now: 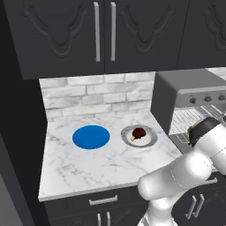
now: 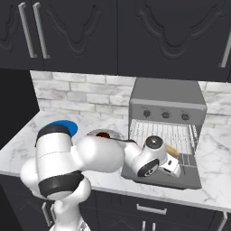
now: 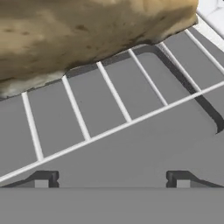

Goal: Open the toaster oven door. Place the baguette on the bottom rack in the toaster oven and place the steak on the top rack.

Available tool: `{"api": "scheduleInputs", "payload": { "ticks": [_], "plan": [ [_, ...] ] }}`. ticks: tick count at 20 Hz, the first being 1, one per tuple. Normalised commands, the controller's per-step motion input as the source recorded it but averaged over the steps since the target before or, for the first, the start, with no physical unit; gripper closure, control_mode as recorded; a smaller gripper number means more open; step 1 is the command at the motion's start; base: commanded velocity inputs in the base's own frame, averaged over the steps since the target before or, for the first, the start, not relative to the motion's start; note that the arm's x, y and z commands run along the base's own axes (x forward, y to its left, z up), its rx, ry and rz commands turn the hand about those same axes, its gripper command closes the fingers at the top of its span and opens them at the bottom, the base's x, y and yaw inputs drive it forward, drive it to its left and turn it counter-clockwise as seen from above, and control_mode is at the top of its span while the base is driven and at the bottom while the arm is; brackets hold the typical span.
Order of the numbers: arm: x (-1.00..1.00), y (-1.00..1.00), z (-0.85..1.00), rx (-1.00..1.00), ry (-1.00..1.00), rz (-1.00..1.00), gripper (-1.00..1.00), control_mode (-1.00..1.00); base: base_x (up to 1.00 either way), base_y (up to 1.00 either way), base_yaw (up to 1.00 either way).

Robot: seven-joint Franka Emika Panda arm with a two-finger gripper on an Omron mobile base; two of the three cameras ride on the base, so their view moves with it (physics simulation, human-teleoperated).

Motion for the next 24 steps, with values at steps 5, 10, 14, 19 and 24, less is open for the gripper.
{"api": "scheduleInputs", "payload": {
  "ticks": [5,10,14,19,24],
  "plan": [
    [0.29,0.03,0.00,0.00,0.00,-0.01,-1.00,-1.00,0.00,0.00,0.00],
    [0.25,0.00,-0.01,0.00,0.00,-0.03,-1.00,-1.00,0.00,0.00,0.00],
    [0.19,0.00,-0.01,0.00,0.00,-0.03,-1.00,-1.00,0.00,0.00,0.00],
    [0.22,-0.01,0.00,0.00,0.00,-0.05,-1.00,-1.00,0.00,0.00,0.00],
    [0.23,0.00,0.00,0.00,0.00,-0.06,-1.00,-1.00,0.00,0.00,0.00]
  ]
}}
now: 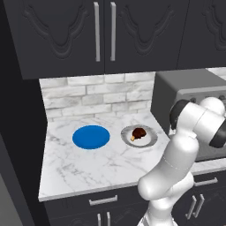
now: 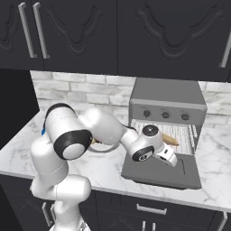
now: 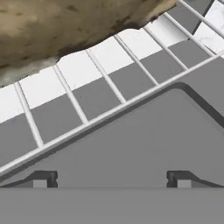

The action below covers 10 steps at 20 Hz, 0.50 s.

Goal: Open the toaster oven door. Place the baguette on the bottom rack in the toaster oven and place the steak on the top rack.

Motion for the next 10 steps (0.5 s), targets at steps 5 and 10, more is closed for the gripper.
{"api": "scheduleInputs", "payload": {
  "ticks": [5,10],
  "plan": [
    [0.23,0.00,0.00,0.00,0.00,-0.07,-1.00,-1.00,0.00,0.00,0.00],
    [0.14,-0.07,0.00,0.00,0.00,-0.05,-1.00,-1.00,0.00,0.00,0.00]
  ]
}}
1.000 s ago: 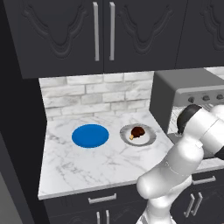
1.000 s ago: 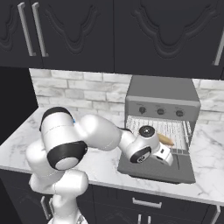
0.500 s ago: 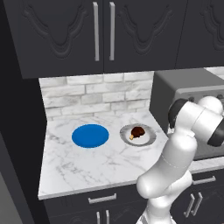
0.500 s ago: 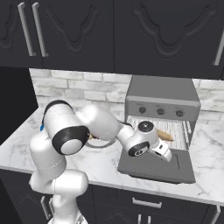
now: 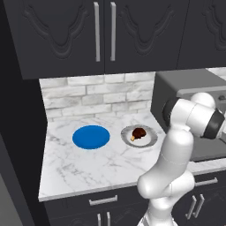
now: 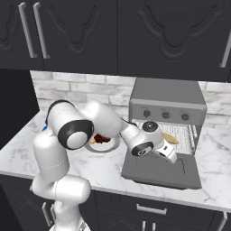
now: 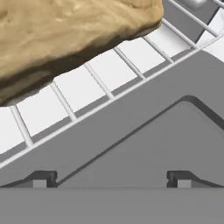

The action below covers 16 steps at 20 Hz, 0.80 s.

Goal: Open the toaster oven door. Place the baguette on the bottom rack in the toaster oven and place the steak on the top rack.

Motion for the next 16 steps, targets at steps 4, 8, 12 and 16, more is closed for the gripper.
{"api": "scheduleInputs", "payload": {
  "ticks": [4,8,12,16],
  "plan": [
    [0.03,-0.13,0.00,0.00,0.00,-0.02,-1.00,-1.00,0.00,0.00,0.00],
    [-0.08,-0.13,0.00,0.00,0.00,0.00,-1.00,-1.00,0.00,0.00,0.00],
    [-0.26,-0.12,0.02,0.00,0.00,0.00,-1.00,-1.00,0.00,0.00,0.00],
    [-0.36,-0.10,0.12,0.00,0.00,0.00,-1.00,-1.00,0.00,0.00,0.00]
  ]
}}
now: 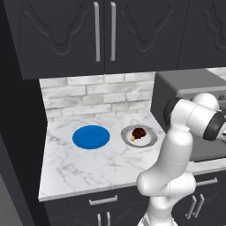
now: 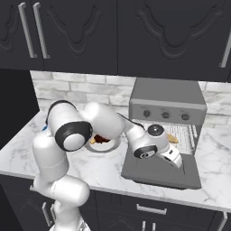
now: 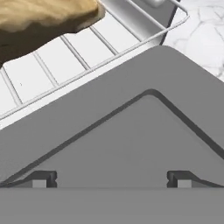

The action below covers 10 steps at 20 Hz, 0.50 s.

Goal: Open the toaster oven door. Place the baguette on the bottom rack in the toaster oven and place the steak on the top rack.

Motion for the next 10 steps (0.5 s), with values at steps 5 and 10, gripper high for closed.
{"api": "scheduleInputs", "payload": {
  "ticks": [5,10],
  "plan": [
    [-0.26,-0.01,0.30,0.00,-0.08,0.03,-1.00,-1.00,0.00,0.00,0.00],
    [-0.14,0.00,0.33,0.00,-0.19,0.13,-1.00,-1.00,0.00,0.00,0.00]
  ]
}}
